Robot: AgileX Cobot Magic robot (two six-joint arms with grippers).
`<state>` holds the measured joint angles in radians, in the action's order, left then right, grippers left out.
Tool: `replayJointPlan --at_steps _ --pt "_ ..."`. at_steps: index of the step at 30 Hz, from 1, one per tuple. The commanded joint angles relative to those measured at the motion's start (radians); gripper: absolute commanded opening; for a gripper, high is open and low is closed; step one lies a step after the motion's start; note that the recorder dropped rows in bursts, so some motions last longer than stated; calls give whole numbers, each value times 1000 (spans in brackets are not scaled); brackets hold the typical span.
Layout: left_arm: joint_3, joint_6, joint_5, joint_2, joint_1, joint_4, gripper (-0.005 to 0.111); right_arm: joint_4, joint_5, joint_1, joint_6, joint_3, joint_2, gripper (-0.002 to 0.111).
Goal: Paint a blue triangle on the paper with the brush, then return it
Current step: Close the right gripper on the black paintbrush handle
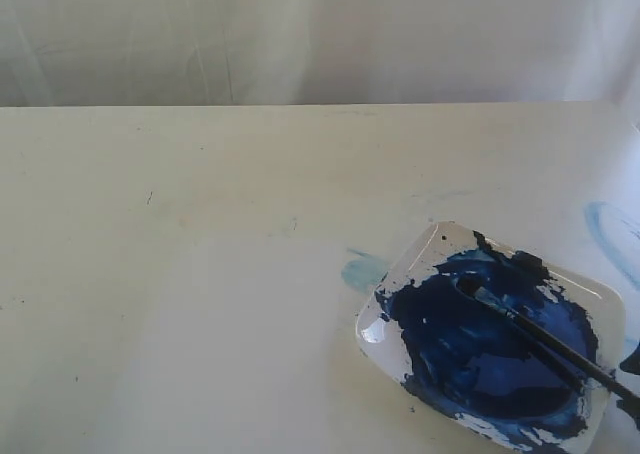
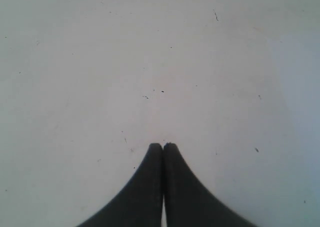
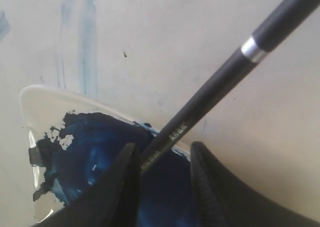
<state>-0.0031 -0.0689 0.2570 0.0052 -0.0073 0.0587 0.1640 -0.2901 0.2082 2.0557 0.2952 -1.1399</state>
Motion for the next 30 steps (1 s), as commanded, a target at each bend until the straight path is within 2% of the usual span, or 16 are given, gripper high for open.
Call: replayJointPlan --at_steps 1,12,30 --pt "3 -2 -1 -5 -5 3 0 13 6 0 18 -6 -5 32" --pt "3 -2 -1 -5 -5 3 0 38 -47 0 39 -6 -5 32" --pt "3 -2 -1 -5 -5 3 0 57 -11 -30 39 -6 -17 32"
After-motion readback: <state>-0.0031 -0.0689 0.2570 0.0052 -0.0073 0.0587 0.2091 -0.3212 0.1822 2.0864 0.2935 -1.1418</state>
